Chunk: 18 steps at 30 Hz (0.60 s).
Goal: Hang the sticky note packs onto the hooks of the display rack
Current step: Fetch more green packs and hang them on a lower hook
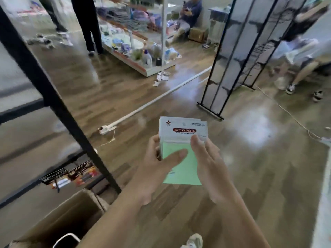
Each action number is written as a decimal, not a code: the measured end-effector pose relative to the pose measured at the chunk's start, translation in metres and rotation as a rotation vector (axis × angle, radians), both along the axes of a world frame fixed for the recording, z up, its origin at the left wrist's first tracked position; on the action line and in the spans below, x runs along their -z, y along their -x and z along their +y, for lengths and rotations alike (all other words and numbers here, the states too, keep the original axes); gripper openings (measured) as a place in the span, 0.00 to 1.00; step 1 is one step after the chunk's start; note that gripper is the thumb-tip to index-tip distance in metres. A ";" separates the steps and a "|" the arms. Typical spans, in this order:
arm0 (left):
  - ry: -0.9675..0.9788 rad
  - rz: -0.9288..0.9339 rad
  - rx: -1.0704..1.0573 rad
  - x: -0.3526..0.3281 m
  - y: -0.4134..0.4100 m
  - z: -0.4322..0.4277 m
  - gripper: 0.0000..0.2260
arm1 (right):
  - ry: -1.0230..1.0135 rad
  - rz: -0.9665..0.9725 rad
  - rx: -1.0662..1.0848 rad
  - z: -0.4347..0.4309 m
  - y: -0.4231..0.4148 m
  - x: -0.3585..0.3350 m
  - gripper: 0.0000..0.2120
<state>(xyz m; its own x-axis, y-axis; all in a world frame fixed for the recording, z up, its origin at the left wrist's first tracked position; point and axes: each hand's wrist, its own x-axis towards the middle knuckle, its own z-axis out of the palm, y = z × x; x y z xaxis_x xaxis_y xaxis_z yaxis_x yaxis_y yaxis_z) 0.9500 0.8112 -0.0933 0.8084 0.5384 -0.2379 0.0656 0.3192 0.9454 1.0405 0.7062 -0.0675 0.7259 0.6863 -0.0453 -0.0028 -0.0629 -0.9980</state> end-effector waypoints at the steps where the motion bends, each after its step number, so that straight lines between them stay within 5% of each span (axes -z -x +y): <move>1: 0.008 -0.011 0.017 0.000 -0.021 -0.008 0.29 | 0.021 -0.040 0.030 -0.009 -0.021 0.002 0.15; 11: 0.022 -0.055 0.096 0.002 -0.223 -0.057 0.32 | 0.076 -0.068 0.027 -0.075 -0.219 0.004 0.19; 18: 0.050 -0.085 0.094 0.015 -0.366 -0.057 0.33 | 0.033 -0.223 0.415 -0.078 -0.347 0.008 0.18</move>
